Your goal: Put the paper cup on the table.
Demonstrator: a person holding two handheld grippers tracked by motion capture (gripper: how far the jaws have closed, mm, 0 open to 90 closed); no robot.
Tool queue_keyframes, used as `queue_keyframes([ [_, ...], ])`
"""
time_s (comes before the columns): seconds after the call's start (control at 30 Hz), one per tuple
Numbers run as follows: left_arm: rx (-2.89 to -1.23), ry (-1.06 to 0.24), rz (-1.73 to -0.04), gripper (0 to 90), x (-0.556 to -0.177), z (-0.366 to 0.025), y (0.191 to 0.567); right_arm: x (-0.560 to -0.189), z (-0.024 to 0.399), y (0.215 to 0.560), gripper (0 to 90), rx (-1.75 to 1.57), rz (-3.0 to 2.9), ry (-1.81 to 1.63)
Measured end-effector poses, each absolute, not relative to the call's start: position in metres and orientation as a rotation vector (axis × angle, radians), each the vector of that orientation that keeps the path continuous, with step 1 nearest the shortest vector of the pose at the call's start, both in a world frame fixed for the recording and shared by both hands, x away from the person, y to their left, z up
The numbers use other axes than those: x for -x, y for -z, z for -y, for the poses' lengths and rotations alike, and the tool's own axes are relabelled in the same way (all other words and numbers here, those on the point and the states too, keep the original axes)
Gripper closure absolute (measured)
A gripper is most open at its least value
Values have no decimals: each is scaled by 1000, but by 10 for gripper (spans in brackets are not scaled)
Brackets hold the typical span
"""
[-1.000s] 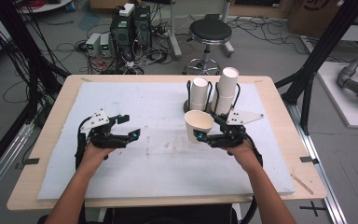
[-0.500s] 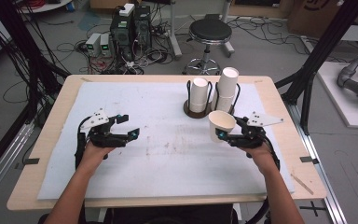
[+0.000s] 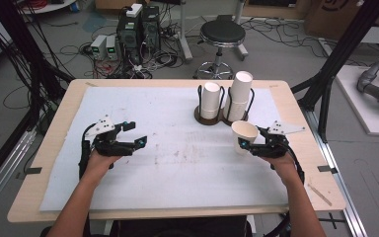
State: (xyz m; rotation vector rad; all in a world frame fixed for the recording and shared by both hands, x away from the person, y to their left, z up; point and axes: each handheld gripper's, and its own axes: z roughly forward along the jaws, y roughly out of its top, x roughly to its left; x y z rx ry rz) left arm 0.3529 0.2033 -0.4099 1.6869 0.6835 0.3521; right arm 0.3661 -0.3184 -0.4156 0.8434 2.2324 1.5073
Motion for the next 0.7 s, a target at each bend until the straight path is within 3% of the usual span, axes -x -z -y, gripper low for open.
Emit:
queue_keyframes([
  [0.53,-1691,-349,-689,202,-354,-203,412,-370,331,429,353,-920,-2289,-1425],
  [0.7,-1691,-349,-690,202,-354,-203,413,-367,331,429,314,-912,-2290,-1409],
])
